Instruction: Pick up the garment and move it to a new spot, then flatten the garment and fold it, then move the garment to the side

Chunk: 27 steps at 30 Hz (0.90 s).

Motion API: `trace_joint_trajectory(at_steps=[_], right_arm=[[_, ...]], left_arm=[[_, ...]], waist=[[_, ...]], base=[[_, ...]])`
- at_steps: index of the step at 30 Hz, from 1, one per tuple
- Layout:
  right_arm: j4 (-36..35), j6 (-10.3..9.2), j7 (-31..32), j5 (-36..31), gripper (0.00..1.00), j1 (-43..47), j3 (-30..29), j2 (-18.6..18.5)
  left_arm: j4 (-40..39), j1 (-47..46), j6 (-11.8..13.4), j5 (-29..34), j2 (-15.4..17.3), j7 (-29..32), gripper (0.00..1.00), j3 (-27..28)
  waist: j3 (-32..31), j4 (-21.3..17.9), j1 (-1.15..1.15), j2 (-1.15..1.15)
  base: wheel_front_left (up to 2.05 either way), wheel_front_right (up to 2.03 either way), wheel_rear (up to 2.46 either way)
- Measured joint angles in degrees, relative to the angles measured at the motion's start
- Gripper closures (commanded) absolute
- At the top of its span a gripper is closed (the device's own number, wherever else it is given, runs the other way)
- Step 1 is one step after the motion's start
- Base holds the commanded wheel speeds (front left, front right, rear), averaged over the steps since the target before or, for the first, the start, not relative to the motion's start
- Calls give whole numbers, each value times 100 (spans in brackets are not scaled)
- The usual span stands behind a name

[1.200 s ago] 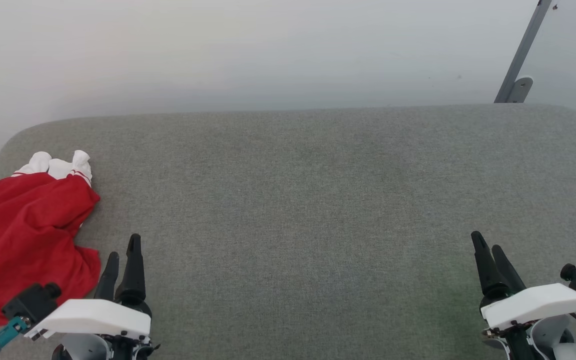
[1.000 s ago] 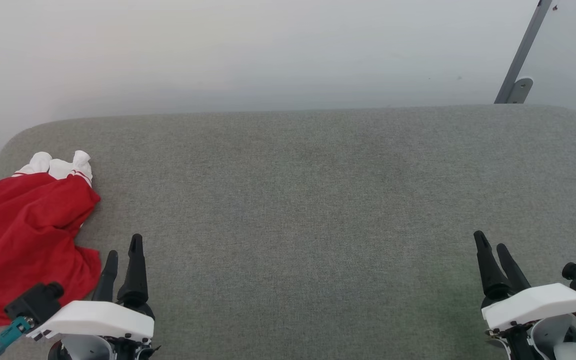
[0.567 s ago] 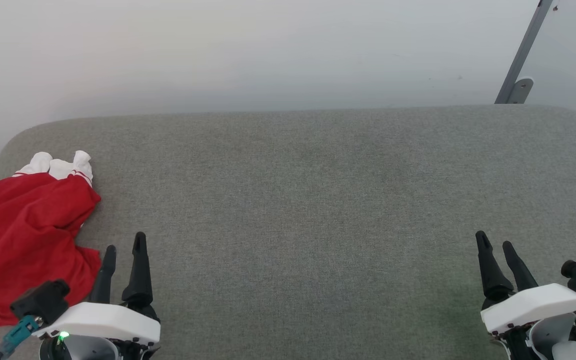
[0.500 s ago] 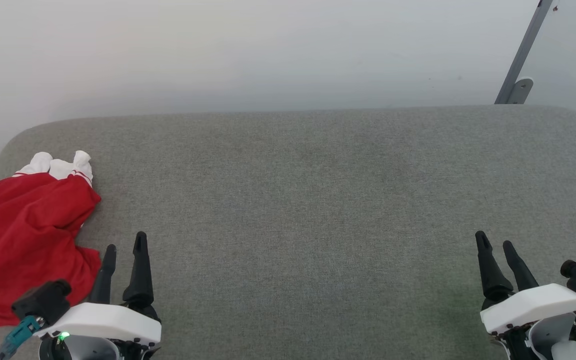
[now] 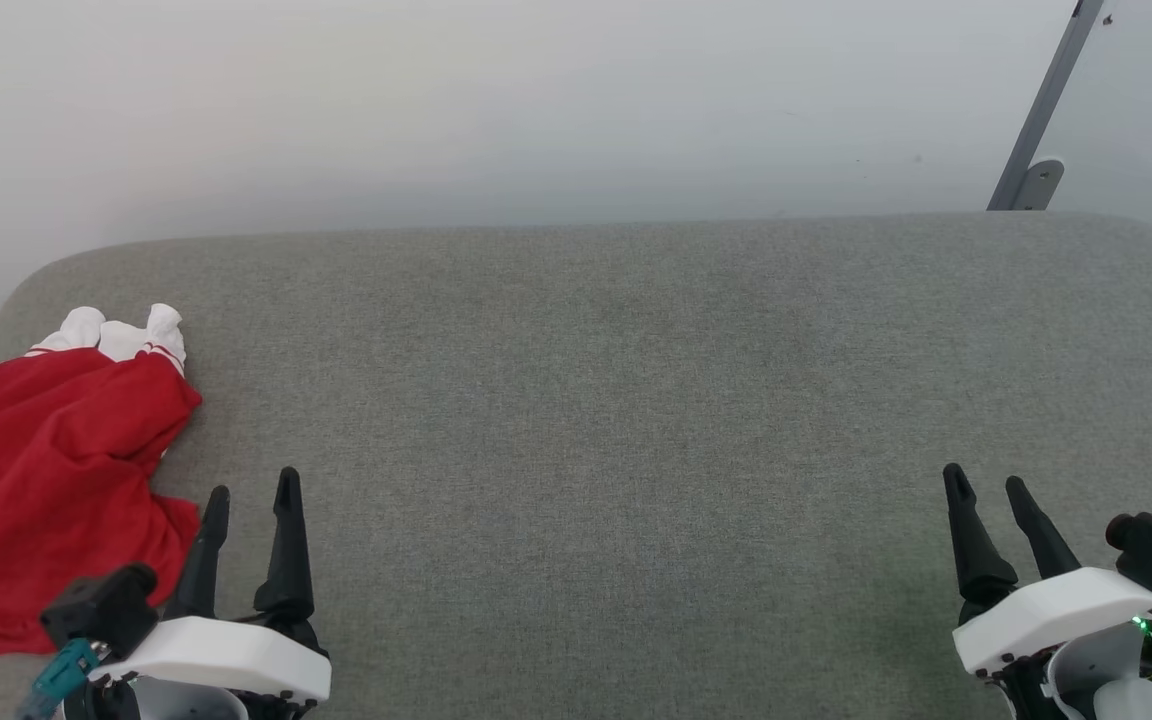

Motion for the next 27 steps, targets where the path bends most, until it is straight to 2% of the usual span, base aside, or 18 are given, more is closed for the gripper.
trace_joint_trajectory(at_steps=[27], right_arm=[[-67,1,-157,-968,0,-2,233,-144]], left_arm=[[-57,65,-189,1323,-9,-314,0,-19]], waist=[[-50,-13,0,0]], base=[[0,0,0]])
